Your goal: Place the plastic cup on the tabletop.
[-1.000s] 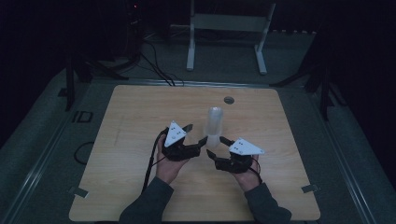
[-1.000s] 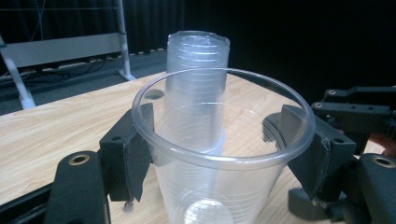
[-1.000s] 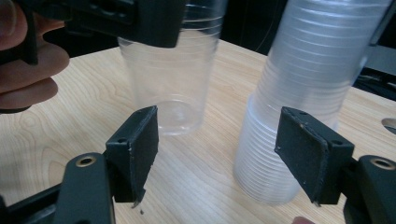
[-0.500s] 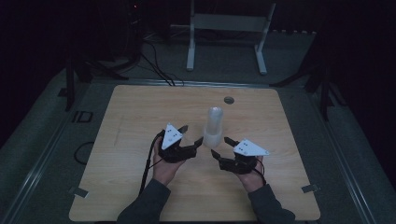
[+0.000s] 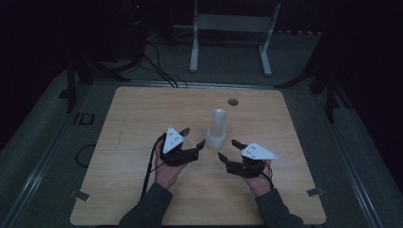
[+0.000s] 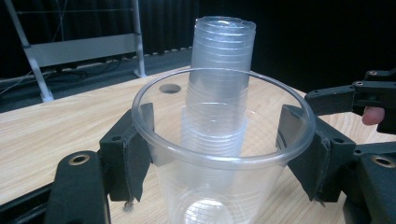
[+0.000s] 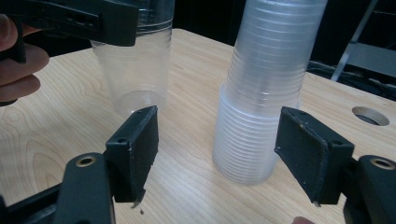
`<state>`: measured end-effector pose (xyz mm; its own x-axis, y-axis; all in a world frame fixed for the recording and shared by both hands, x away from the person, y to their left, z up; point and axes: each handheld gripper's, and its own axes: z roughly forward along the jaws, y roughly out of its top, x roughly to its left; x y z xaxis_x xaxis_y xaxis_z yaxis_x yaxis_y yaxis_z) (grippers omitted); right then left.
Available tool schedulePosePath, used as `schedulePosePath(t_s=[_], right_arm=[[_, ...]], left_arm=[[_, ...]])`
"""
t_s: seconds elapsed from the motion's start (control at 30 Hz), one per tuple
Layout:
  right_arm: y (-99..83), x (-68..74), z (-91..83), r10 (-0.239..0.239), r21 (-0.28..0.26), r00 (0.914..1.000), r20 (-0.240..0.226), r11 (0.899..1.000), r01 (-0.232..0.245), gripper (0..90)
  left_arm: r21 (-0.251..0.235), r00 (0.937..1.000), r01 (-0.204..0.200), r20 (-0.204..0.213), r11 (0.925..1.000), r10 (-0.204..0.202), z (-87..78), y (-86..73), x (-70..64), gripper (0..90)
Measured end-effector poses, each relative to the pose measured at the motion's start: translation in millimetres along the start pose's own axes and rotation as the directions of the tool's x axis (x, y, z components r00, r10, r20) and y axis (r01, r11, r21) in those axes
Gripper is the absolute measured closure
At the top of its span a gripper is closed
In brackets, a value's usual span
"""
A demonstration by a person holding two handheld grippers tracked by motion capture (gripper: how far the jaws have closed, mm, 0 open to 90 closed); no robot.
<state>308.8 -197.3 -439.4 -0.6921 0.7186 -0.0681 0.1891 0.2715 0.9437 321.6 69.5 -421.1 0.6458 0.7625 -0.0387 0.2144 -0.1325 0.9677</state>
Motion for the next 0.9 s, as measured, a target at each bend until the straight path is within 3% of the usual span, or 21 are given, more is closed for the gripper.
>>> schedulePosePath(t_s=[0.9], right_arm=[[-2.1, -3.2, -3.6, 0.01, -0.005, 0.9999, 0.007, 1.0, -0.01, 29.9]], left_arm=[[-0.006, 0.9998, -0.003, -0.017, 1.0, 0.003, 3.0, -17.1, 1.3, 28.6]])
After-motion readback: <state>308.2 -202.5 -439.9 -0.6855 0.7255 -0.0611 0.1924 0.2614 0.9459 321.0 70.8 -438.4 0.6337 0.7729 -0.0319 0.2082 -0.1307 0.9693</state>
